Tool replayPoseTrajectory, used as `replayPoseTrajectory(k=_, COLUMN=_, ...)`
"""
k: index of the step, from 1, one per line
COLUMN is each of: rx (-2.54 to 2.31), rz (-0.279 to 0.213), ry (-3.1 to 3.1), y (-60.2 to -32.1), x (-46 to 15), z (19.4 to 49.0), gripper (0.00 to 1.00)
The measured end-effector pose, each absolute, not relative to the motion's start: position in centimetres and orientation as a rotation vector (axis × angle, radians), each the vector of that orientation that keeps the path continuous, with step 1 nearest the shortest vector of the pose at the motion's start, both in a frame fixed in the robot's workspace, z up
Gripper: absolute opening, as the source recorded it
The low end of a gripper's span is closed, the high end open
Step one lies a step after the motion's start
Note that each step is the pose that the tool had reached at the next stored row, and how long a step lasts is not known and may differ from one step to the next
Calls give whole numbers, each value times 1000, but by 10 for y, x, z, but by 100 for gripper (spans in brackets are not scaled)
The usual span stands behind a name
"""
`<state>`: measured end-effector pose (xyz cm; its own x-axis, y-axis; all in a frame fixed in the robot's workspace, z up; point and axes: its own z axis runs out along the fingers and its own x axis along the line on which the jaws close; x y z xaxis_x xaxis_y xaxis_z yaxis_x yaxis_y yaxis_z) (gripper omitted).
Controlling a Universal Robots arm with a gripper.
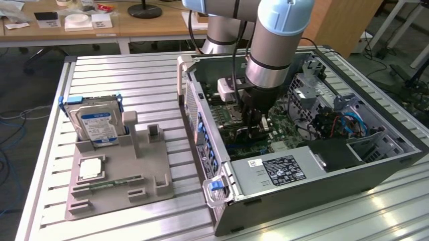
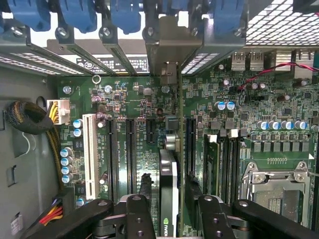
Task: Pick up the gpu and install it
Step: 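Insert the gpu into the slot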
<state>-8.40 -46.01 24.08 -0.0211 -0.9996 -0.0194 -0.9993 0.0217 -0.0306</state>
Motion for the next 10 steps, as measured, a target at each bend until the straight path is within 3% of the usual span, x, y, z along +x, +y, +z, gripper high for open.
replayPoseTrajectory(k=10, rx=-2173, rz=-13, ry=2220, y=-460, x=-84, z=251, gripper=40)
